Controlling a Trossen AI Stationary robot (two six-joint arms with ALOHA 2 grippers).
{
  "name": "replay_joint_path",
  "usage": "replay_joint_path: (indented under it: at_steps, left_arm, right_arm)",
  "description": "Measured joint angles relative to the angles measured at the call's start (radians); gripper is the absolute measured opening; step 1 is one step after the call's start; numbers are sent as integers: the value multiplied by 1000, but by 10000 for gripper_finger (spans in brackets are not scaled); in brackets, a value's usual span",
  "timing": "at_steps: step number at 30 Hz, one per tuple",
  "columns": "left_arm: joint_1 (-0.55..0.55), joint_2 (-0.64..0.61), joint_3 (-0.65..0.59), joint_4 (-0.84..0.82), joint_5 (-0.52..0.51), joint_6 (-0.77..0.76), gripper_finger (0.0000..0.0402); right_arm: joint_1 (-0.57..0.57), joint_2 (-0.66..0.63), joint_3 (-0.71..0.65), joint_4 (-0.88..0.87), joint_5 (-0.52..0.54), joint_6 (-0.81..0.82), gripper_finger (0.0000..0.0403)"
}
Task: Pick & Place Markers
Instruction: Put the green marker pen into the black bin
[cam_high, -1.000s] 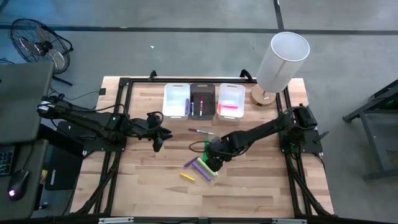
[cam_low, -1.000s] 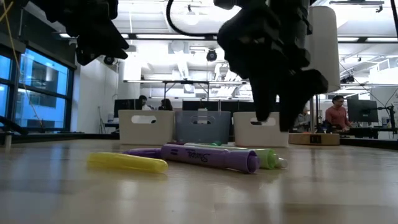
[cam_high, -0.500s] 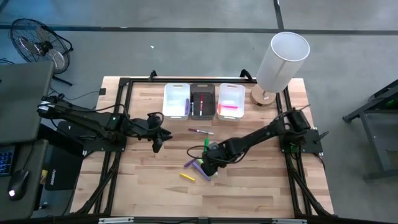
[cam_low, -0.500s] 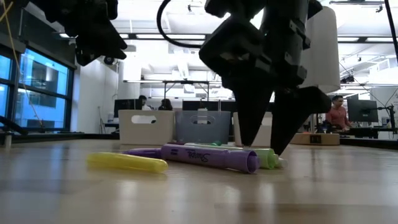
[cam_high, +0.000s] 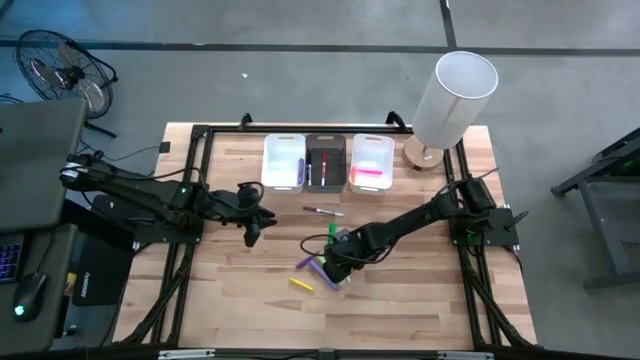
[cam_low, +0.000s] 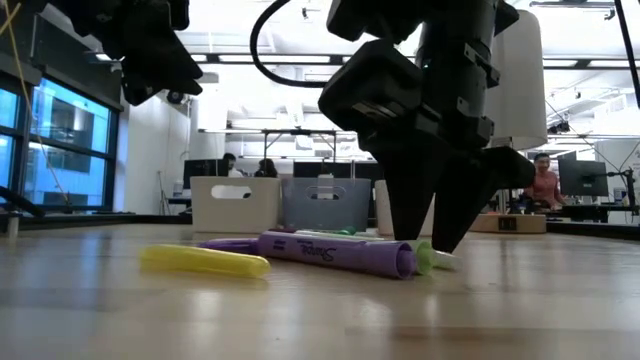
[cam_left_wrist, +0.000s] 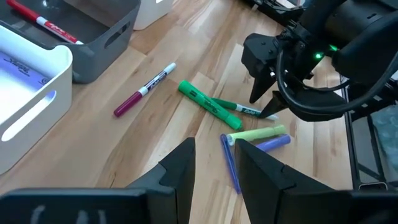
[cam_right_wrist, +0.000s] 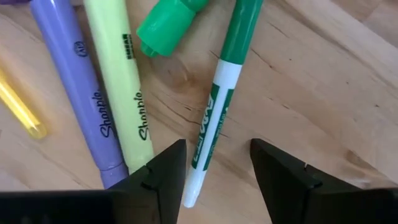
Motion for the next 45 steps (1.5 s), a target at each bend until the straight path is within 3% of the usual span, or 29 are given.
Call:
replay_joint_path:
  at_steps: [13, 25, 36, 45]
  left_arm:
    - [0, 0, 0, 0, 2, 10, 111]
    - [0, 0, 0, 0, 2, 17, 111]
    - [0, 0, 0, 2, 2, 13, 111]
    - [0, 0, 0, 2, 2, 14, 111]
  right_arm:
    - [-9, 3, -4, 25, -51, -34, 140]
    - [1, 34, 0, -40, 6, -33, 139]
    - [6, 38, -2, 11, 70, -30, 138]
    - [24, 39, -2, 6, 83, -89, 90]
